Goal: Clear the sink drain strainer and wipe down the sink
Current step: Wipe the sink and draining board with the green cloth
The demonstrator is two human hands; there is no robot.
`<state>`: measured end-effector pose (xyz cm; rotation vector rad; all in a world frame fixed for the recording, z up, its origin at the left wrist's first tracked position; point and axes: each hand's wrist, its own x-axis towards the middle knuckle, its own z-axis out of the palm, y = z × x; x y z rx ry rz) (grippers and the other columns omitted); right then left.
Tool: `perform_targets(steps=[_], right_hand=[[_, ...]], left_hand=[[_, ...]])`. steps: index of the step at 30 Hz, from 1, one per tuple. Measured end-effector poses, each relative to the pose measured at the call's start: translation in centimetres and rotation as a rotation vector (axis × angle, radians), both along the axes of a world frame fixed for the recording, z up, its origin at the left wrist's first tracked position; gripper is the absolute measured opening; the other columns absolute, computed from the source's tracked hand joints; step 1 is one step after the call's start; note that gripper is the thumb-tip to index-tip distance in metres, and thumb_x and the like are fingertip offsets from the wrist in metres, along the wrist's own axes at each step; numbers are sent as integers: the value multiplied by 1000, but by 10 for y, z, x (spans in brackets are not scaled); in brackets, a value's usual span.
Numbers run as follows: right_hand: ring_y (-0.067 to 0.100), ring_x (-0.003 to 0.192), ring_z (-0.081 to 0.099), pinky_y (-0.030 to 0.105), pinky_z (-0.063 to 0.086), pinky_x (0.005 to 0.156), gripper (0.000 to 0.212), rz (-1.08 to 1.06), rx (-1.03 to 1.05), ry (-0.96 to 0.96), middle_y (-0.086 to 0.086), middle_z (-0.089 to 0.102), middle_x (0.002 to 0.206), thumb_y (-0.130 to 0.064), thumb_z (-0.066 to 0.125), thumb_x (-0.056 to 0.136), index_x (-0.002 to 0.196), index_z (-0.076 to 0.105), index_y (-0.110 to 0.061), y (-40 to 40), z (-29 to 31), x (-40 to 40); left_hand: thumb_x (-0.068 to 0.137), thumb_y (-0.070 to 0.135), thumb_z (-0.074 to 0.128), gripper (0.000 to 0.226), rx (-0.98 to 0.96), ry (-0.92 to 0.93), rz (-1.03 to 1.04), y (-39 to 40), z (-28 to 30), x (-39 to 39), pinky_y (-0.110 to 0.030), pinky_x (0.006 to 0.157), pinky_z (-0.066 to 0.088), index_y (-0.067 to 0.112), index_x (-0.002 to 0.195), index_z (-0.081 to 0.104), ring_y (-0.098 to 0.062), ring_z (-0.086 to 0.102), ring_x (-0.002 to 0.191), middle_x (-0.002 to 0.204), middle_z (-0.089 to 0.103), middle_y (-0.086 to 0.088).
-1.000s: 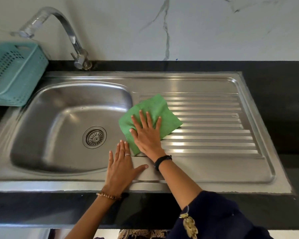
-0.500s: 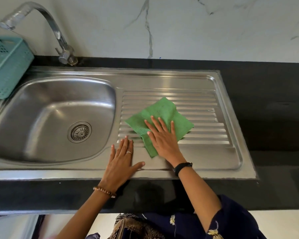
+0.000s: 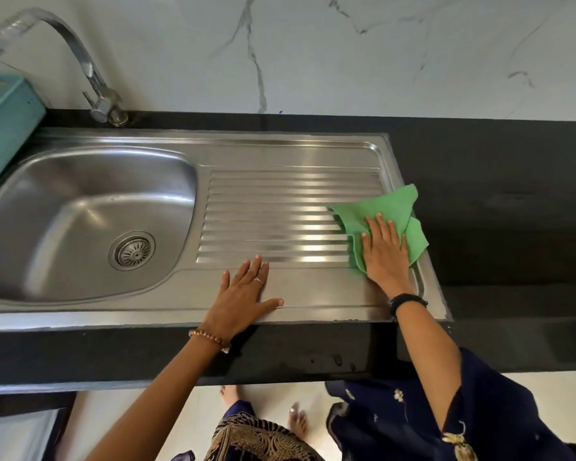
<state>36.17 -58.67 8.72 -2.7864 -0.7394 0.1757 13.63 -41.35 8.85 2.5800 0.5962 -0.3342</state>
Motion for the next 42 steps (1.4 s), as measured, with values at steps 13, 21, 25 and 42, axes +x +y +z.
perform_targets(steps=[13,21,25,42], right_hand=[[24,147,-9,54,-7,117,64,-134,-72,128,7,-11,159,-45,16,100,150,-6,-12,11,4,-56],[24,147,-11,59,-16,110,71,117,-49,92,3,-12,159,-58,16,95,150,-5,-17,106,-5,-110],[27,147,-11,59,-21,107,78,272,-29,74,3,-9,159,-64,17,91,150,-1,-18,156,-9,-141],[20,148,-4,56,-14,112,52,720,-98,-2,-7,-2,160,-42,19,100,149,3,-35,149,-14,-156]], left_hand=[[96,42,34,70,68,-85,133,16,8,-34,-37,116,-4,14,146,-6,-17,-7,145,157,-10,-4],[86,56,44,91,14,-49,251,54,9,-61,-36,114,-11,11,146,-6,-18,-10,145,157,-9,-8],[80,66,43,99,41,-22,268,64,6,-68,-33,112,-11,10,146,-6,-16,-9,145,157,-9,-7],[64,83,-3,101,219,20,84,49,11,-84,-49,109,-19,23,144,-15,-12,-23,136,146,-23,10]])
